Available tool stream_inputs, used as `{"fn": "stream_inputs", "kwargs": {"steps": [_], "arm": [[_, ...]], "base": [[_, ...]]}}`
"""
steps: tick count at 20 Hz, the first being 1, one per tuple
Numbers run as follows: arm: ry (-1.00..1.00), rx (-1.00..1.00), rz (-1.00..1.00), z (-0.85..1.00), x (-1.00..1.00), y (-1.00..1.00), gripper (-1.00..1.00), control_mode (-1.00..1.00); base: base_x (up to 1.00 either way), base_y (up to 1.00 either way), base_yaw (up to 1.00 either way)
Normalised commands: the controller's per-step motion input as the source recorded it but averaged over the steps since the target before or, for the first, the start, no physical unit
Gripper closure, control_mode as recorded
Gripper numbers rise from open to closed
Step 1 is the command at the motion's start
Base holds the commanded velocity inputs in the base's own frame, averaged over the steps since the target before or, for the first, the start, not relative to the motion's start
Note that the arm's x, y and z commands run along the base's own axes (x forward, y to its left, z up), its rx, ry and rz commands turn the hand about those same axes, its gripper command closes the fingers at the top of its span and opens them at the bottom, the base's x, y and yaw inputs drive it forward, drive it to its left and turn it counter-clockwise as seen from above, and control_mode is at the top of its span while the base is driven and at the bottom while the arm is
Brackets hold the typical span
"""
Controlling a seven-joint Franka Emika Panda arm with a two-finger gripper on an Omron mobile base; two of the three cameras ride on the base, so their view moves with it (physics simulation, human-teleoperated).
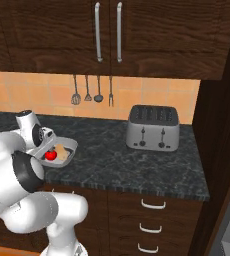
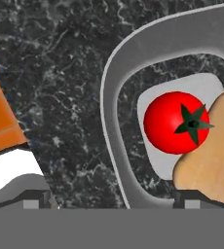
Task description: Take the meat container that has the fish and place it on the second highest rack of the freezer. Then take the vegetable container that has the tomato and squash and place it on the highest rack of the freezer.
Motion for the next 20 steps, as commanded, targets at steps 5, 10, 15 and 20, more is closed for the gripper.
{"fn": "stream_inputs", "kwargs": {"steps": [5, 10, 15, 20], "arm": [[0.00, 0.00, -0.07, -0.19, 0.18, -0.13, -1.00, -1.00], [0.01, 0.00, -0.05, -0.35, 0.00, -0.07, -1.00, -1.00], [0.06, 0.00, -0.01, -0.35, 0.03, 0.00, -1.00, -1.00], [0.11, 0.00, 0.00, -0.08, 0.30, 0.00, -1.00, -1.00]], "base": [[0.00, 0.00, 0.00], [0.00, 0.00, 0.00], [0.00, 0.00, 0.00], [0.00, 0.00, 0.00]]}}
